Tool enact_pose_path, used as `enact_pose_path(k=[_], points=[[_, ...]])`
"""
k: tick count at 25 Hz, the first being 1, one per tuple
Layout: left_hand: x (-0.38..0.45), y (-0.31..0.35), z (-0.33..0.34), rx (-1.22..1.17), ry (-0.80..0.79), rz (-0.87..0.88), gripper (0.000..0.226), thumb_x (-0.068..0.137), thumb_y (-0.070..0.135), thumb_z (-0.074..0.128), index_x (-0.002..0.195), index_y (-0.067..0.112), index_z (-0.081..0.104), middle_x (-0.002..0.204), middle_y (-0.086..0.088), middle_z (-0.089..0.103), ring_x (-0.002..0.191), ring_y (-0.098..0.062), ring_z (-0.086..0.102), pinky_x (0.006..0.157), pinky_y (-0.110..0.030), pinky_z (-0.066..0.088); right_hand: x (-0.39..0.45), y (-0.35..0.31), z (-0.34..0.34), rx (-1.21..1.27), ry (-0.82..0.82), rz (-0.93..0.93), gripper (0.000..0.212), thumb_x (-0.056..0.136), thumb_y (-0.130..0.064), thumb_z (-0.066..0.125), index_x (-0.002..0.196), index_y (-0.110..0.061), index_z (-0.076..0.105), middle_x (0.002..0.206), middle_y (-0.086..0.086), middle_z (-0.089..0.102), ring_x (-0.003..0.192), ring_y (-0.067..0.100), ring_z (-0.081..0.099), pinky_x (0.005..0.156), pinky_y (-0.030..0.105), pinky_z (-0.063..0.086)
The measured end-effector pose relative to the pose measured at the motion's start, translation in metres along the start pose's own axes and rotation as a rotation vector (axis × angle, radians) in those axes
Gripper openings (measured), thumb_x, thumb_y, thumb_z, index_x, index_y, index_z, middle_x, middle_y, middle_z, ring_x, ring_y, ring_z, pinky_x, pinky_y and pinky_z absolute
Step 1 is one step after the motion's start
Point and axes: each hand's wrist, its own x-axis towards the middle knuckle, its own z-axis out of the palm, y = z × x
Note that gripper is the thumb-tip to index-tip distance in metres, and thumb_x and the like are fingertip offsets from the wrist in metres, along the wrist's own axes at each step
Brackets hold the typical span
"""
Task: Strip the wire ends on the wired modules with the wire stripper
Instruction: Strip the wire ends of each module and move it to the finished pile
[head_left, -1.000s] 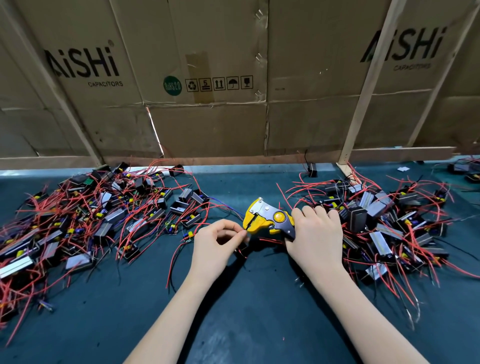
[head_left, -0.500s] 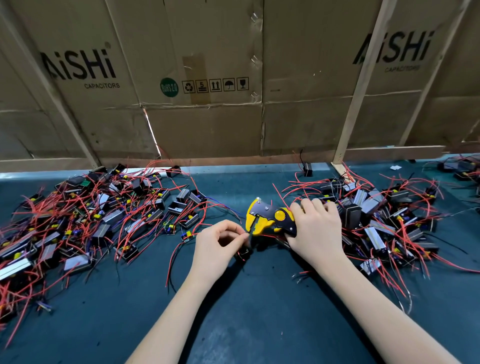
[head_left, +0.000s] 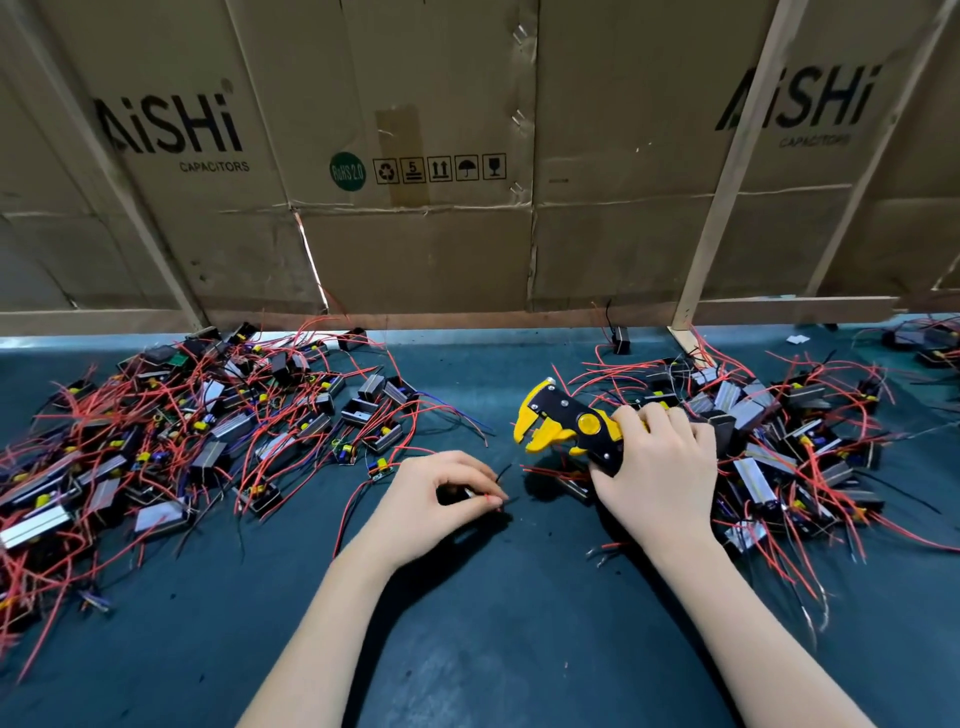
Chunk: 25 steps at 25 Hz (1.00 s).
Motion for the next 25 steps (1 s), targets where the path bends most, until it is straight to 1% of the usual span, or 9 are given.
enact_pose_path(k=[4, 6, 8, 12, 14, 16, 20, 22, 25], points=[[0.007, -0.002, 0.015, 0.01, 0.264, -0.096, 0.005, 0.083, 0.018, 0.077, 0.083, 0.017, 0.081, 0.078, 0.0, 0.07, 0.065, -0.014, 0.058, 0.062, -0.019, 0.039, 0.0, 0.004, -0.002, 0.026, 0.065, -0.018, 0.043, 0.054, -0.03, 0.083, 0.085, -0.009, 0.063, 0.079, 0.009, 0.058, 0.079, 0.033, 0.054, 0.071, 0.04, 0.031], [0.008, -0.003, 0.02, -0.002, 0.301, -0.117, 0.004, 0.083, 0.019, 0.077, 0.084, 0.018, 0.081, 0.072, 0.0, 0.066, 0.059, -0.009, 0.05, 0.059, -0.018, 0.036, 0.0, 0.003, -0.003, 0.006, 0.054, -0.042, 0.043, 0.053, -0.028, 0.083, 0.086, -0.009, 0.062, 0.081, 0.009, 0.057, 0.08, 0.033, 0.053, 0.072, 0.04, 0.032], [0.008, -0.003, 0.021, -0.031, 0.283, -0.119, 0.005, 0.083, 0.02, 0.077, 0.085, 0.019, 0.081, 0.071, 0.001, 0.064, 0.059, -0.007, 0.048, 0.059, -0.018, 0.035, 0.0, 0.0, -0.003, -0.032, 0.026, -0.058, 0.043, 0.054, -0.027, 0.084, 0.086, -0.009, 0.061, 0.081, 0.011, 0.056, 0.081, 0.034, 0.053, 0.072, 0.041, 0.033], [0.008, -0.005, 0.019, -0.049, 0.269, -0.133, 0.006, 0.084, 0.021, 0.076, 0.087, 0.021, 0.081, 0.072, -0.003, 0.065, 0.061, -0.014, 0.051, 0.058, -0.018, 0.035, 0.0, -0.007, -0.004, -0.071, -0.03, -0.05, 0.043, 0.055, -0.027, 0.084, 0.086, -0.009, 0.061, 0.081, 0.013, 0.056, 0.082, 0.034, 0.054, 0.073, 0.042, 0.032], [0.009, -0.005, 0.021, -0.034, 0.302, -0.141, 0.005, 0.083, 0.021, 0.077, 0.085, 0.021, 0.081, 0.066, 0.001, 0.06, 0.057, -0.006, 0.046, 0.058, -0.017, 0.034, 0.001, -0.01, -0.006, -0.055, -0.018, -0.051, 0.042, 0.055, -0.027, 0.084, 0.086, -0.009, 0.062, 0.081, 0.012, 0.057, 0.082, 0.034, 0.054, 0.073, 0.042, 0.032], [0.011, -0.004, 0.024, -0.018, 0.329, -0.146, 0.004, 0.083, 0.019, 0.077, 0.083, 0.019, 0.081, 0.063, 0.005, 0.056, 0.057, -0.005, 0.046, 0.058, -0.014, 0.032, 0.001, -0.012, -0.007, -0.051, -0.006, -0.068, 0.042, 0.054, -0.027, 0.084, 0.085, -0.01, 0.061, 0.081, 0.011, 0.056, 0.082, 0.034, 0.054, 0.072, 0.041, 0.031], [0.01, -0.002, 0.024, -0.015, 0.339, -0.165, 0.004, 0.083, 0.017, 0.077, 0.08, 0.018, 0.08, 0.066, -0.001, 0.062, 0.057, -0.004, 0.047, 0.058, -0.014, 0.033, 0.0, -0.018, -0.007, -0.07, -0.035, -0.11, 0.049, 0.05, -0.028, 0.089, 0.086, -0.01, 0.062, 0.082, 0.011, 0.056, 0.082, 0.033, 0.053, 0.073, 0.042, 0.032], [0.009, -0.001, 0.021, -0.013, 0.296, -0.17, 0.004, 0.083, 0.017, 0.076, 0.082, 0.018, 0.08, 0.07, 0.003, 0.065, 0.06, -0.003, 0.051, 0.061, -0.015, 0.037, -0.001, -0.019, -0.006, -0.065, -0.037, -0.112, 0.05, 0.049, -0.029, 0.09, 0.086, -0.01, 0.063, 0.081, 0.011, 0.057, 0.081, 0.033, 0.053, 0.073, 0.041, 0.033], [0.005, 0.0, 0.007, -0.034, 0.135, -0.152, 0.01, 0.085, 0.013, 0.075, 0.092, 0.018, 0.079, 0.083, 0.006, 0.072, 0.07, -0.003, 0.06, 0.069, -0.018, 0.045, -0.001, -0.02, -0.005, -0.068, -0.04, -0.11, 0.05, 0.05, -0.031, 0.09, 0.085, -0.009, 0.062, 0.081, 0.011, 0.057, 0.081, 0.032, 0.053, 0.073, 0.041, 0.034]])
